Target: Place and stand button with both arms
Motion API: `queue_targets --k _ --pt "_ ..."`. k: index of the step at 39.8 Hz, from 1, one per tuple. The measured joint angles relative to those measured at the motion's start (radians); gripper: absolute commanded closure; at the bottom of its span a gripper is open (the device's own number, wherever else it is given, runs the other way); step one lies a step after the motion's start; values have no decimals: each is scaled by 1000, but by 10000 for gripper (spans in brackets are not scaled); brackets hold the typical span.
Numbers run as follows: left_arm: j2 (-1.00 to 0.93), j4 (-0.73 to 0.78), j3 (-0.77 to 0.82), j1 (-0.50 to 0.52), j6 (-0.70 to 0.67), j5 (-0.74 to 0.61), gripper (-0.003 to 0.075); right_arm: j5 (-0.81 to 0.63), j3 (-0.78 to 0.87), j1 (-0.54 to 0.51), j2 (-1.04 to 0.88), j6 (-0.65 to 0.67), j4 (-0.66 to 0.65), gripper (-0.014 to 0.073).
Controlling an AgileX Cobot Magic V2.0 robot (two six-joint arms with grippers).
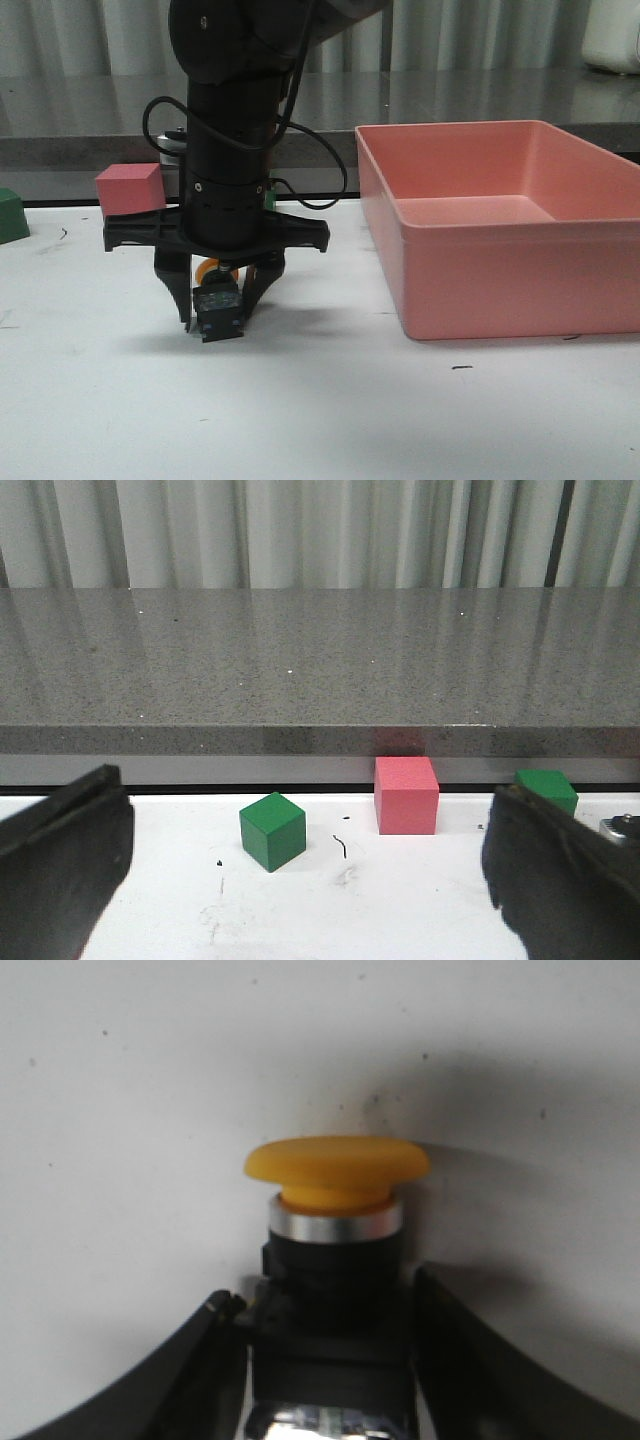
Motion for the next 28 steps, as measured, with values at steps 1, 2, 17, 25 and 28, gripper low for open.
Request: queue_targets --k 1,2,17,25,28 --pt "0 0 0 0 0 0 42 0 0 0 0 0 0 62" --pt "0 0 0 0 0 0 42 0 0 0 0 0 0 53" --pt "0 0 0 0 0 0 42 51 -62 0 -20 0 -20 236" --pt "0 0 0 0 0 0 42 149 -198 0 -42 0 -57 511" --pt "0 0 0 0 0 0 42 175 -237 0 -43 0 -67 563"
